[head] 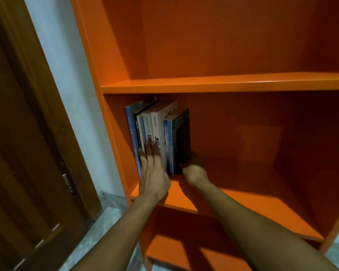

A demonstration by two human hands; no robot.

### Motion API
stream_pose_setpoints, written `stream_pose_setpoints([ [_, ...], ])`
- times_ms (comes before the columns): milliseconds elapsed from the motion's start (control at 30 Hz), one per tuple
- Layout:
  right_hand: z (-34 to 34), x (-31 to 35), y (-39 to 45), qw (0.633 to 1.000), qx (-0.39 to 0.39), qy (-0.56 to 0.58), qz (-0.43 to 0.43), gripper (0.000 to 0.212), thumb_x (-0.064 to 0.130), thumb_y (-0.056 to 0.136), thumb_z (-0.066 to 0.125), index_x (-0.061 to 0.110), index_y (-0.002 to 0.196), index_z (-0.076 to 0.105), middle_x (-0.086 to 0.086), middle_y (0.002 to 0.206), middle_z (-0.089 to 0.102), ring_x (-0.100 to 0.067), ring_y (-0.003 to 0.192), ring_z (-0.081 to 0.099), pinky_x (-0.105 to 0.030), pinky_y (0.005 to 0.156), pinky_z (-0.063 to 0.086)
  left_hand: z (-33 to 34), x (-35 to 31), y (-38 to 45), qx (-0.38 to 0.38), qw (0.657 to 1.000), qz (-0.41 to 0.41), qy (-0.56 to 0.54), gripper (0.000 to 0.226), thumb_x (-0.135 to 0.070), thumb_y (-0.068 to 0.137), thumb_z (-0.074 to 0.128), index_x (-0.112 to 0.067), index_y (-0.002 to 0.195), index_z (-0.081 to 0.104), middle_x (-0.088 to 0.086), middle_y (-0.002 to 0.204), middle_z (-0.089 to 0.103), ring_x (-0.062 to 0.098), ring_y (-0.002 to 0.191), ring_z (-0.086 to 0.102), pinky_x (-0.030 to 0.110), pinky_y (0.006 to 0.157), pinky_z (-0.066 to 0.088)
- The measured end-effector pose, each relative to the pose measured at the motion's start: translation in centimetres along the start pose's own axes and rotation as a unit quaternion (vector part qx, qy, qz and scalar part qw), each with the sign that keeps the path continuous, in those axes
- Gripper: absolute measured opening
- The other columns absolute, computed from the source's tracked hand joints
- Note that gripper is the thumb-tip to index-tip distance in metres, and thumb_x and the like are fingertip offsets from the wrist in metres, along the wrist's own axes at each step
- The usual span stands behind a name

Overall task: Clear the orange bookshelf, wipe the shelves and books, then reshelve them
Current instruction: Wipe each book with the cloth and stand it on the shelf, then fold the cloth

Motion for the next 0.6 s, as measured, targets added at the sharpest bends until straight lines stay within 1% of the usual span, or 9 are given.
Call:
stream_pose_setpoints([
  [33,-0.3,0.1,-0.5,1.0,-0.022,-0.003,0.006,0.043,0.008,0.093,0.056,0.013,0.136,0.052,-0.016,0.13,0.063,-0.035,0.109,0.064,-0.035,0.082,0.05,-0.2,0.1,-0.5,0.001,1.0,0.0,-0.021,0.096,0.0,0.087,0.045,-0.013,0.152,-0.025,0.006,0.161,-0.03,0.03,0.144,-0.033,0.052,0.123,0.014],
  [100,-1.0,0.8,-2.0,0.997,-0.078,0.0,-0.006,0.03,0.007,0.092,0.054,0.013,0.12,0.063,-0.016,0.117,0.069,-0.034,0.104,0.065,-0.033,0.082,0.049,-0.7,0.3,-1.3,-0.003,0.999,0.0,-0.042,0.086,0.006,0.088,0.042,-0.01,0.157,-0.006,0.007,0.166,-0.01,0.03,0.151,-0.018,0.05,0.12,0.026],
  [200,-1.2,2.0,-5.5,0.989,-0.125,0.039,-0.063,0.017,0.014,0.095,0.055,0.016,0.096,0.071,-0.007,0.084,0.072,-0.025,0.08,0.066,-0.029,0.071,0.044,-1.1,1.4,-2.5,-0.009,0.997,-0.007,-0.074,0.065,0.005,0.092,0.041,-0.008,0.154,0.024,0.011,0.162,0.024,0.029,0.152,0.015,0.042,0.12,0.027],
  [267,-0.5,1.9,-8.7,0.98,-0.146,0.087,-0.104,0.014,0.018,0.096,0.057,0.018,0.085,0.065,0.004,0.06,0.06,-0.013,0.057,0.055,-0.031,0.06,0.039,-2.1,2.5,-3.8,-0.047,0.993,-0.003,-0.107,0.059,0.004,0.091,0.041,-0.013,0.148,0.04,0.007,0.151,0.044,0.025,0.14,0.04,0.036,0.112,0.038],
  [333,1.0,0.3,-12.3,0.968,-0.153,0.153,-0.126,0.014,0.017,0.094,0.058,0.018,0.081,0.062,0.007,0.049,0.048,-0.006,0.046,0.043,-0.033,0.053,0.036,-3.3,3.2,-5.5,-0.106,0.986,0.021,-0.128,0.051,0.001,0.084,0.04,-0.016,0.13,0.056,0.004,0.126,0.06,0.026,0.116,0.056,0.041,0.096,0.048],
  [400,3.7,-2.0,-15.9,0.969,-0.12,0.15,-0.153,0.012,0.023,0.092,0.056,0.018,0.083,0.061,0.007,0.049,0.044,-0.004,0.045,0.041,-0.03,0.05,0.036,-3.9,4.0,-8.2,-0.148,0.978,0.048,-0.136,0.041,0.002,0.079,0.039,-0.013,0.109,0.064,0.003,0.104,0.063,0.024,0.097,0.056,0.041,0.083,0.049],
  [467,7.5,-5.2,-18.7,0.981,-0.033,0.083,-0.17,0.014,0.031,0.091,0.052,0.021,0.088,0.061,0.005,0.052,0.047,-0.006,0.047,0.045,-0.031,0.051,0.037,-3.2,5.1,-11.3,-0.165,0.976,0.051,-0.134,0.034,0.006,0.076,0.041,-0.008,0.097,0.064,0.005,0.095,0.061,0.023,0.09,0.052,0.033,0.08,0.043],
  [533,11.2,-10.3,-20.5,0.988,0.063,-0.006,-0.142,0.014,0.032,0.09,0.05,0.024,0.094,0.061,0.0,0.059,0.057,-0.018,0.056,0.055,-0.033,0.056,0.04,-1.1,6.6,-14.7,-0.149,0.98,0.032,-0.129,0.032,0.007,0.076,0.043,-0.007,0.094,0.064,0.006,0.094,0.06,0.021,0.09,0.05,0.026,0.08,0.038],
  [600,14.1,-15.9,-21.9,0.981,0.151,-0.09,-0.084,0.021,0.03,0.09,0.049,0.025,0.105,0.062,-0.006,0.081,0.069,-0.028,0.077,0.064,-0.034,0.066,0.042,2.5,8.5,-18.5,-0.096,0.988,0.007,-0.125,0.031,0.008,0.076,0.045,-0.007,0.097,0.063,0.007,0.095,0.058,0.023,0.091,0.051,0.027,0.081,0.04],
])
Point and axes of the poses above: each hand's wrist, its own y-axis towards the middle knuckle, its own z-axis out of the palm, x = y × z, the point moved 8 cm from there along y, towards the middle knuckle
